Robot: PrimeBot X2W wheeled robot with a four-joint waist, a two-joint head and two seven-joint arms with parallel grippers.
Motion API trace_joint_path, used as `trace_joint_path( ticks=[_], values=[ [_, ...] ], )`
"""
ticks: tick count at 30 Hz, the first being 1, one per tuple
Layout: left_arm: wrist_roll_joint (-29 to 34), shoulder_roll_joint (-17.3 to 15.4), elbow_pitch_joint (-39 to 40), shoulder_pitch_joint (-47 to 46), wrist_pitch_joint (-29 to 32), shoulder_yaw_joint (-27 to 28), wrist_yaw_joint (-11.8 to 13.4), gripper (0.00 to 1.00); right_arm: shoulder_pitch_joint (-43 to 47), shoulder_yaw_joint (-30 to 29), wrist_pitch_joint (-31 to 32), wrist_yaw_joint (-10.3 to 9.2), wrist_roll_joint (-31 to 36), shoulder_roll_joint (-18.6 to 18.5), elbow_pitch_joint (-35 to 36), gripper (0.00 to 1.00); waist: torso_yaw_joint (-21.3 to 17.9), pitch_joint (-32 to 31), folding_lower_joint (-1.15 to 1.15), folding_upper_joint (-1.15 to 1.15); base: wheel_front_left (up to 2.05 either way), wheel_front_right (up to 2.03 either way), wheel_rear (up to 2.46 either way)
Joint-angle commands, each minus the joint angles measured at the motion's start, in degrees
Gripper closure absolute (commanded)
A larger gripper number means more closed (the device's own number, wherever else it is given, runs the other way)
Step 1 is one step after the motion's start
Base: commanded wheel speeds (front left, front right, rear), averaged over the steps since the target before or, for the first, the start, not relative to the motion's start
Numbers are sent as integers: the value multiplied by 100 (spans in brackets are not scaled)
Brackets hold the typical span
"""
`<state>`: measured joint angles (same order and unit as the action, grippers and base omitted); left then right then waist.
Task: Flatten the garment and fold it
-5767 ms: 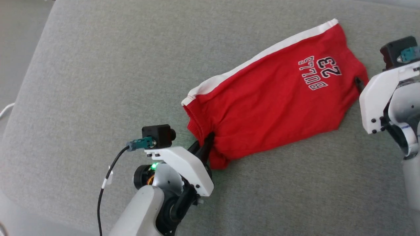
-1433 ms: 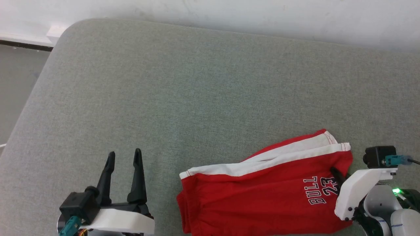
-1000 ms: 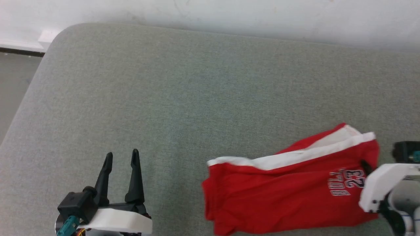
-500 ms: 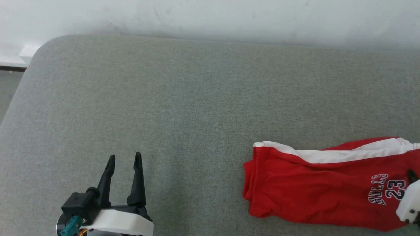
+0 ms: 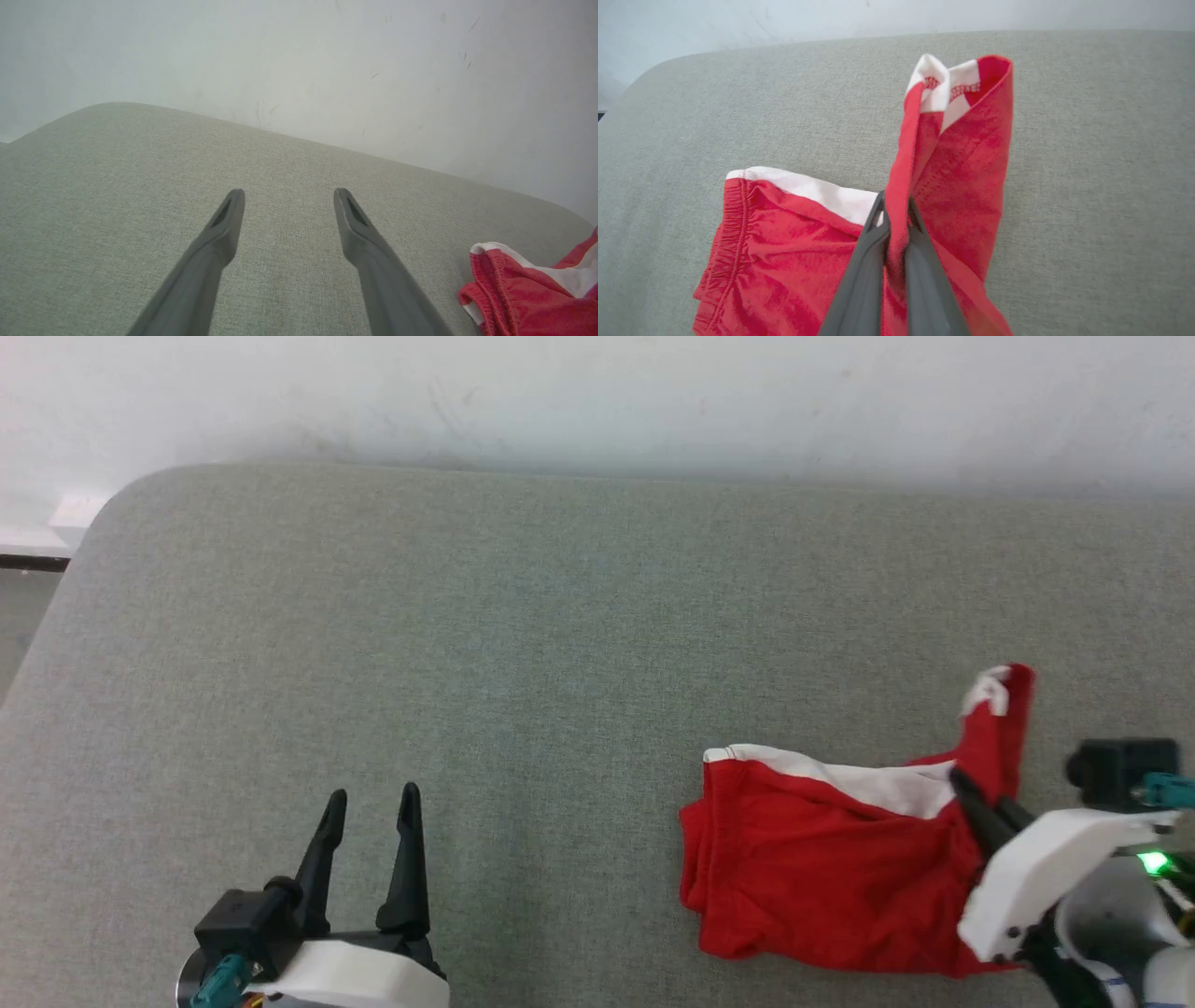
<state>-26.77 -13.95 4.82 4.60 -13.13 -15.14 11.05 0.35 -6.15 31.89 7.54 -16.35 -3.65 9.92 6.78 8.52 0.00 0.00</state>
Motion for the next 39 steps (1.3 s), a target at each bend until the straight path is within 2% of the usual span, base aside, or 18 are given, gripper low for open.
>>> trace_joint_path(
  ticks=[1, 7, 13, 17, 24, 25, 27, 29, 34, 39],
  values=[
    [4, 13, -21, 20, -6, -11, -31, 0, -12, 143, 39, -5, -47, 24, 77, 100, 25, 26, 0, 0, 0, 0, 0],
    [-44, 61, -79, -50, -25, -26, -49, 0, -167, 993, 145, -5, -126, 59, 203, 100, 108, 109, 0, 0, 0, 0, 0],
    [-84, 89, -142, -119, -53, -9, -68, 0, -347, 1727, 145, -5, -276, 74, 44, 100, 184, 199, 0, 0, 0, 0, 0],
    [-103, 109, -184, -146, -61, -15, -77, 0, -434, 1921, 114, -5, -318, 75, -221, 100, 214, 231, 0, 0, 0, 0, 0],
    [-122, 156, -259, -235, -72, -68, -100, 0, -671, 2202, -23, -5, -233, 76, -1077, 100, 270, 278, 0, 0, 0, 0, 0],
    [-125, 161, -266, -245, -74, -74, -102, 0, -705, 2225, -49, -5, -216, 77, -1191, 97, 274, 282, 0, 0, 0, 0, 0],
    [-134, 169, -282, -266, -75, -85, -108, 0, -770, 2285, -54, -5, -145, 77, -1384, 65, 275, 284, 0, 0, 0, 0, 0],
    [-144, 171, -300, -277, -76, -90, -108, 0, -810, 2348, -44, -5, -181, 77, -1498, 0, 258, 273, 0, 0, 0, 0, 0],
    [-168, 169, -334, -241, -65, -101, -90, 0, -859, 2374, -165, -5, -471, 77, -1387, 0, 173, 187, 0, 0, 0, 0, 0],
    [-181, 160, -316, -194, -44, -111, -55, 0, -708, 2085, -249, -5, -643, 77, -831, 0, 97, 105, 0, 0, 0, 0, 0]
  ],
)
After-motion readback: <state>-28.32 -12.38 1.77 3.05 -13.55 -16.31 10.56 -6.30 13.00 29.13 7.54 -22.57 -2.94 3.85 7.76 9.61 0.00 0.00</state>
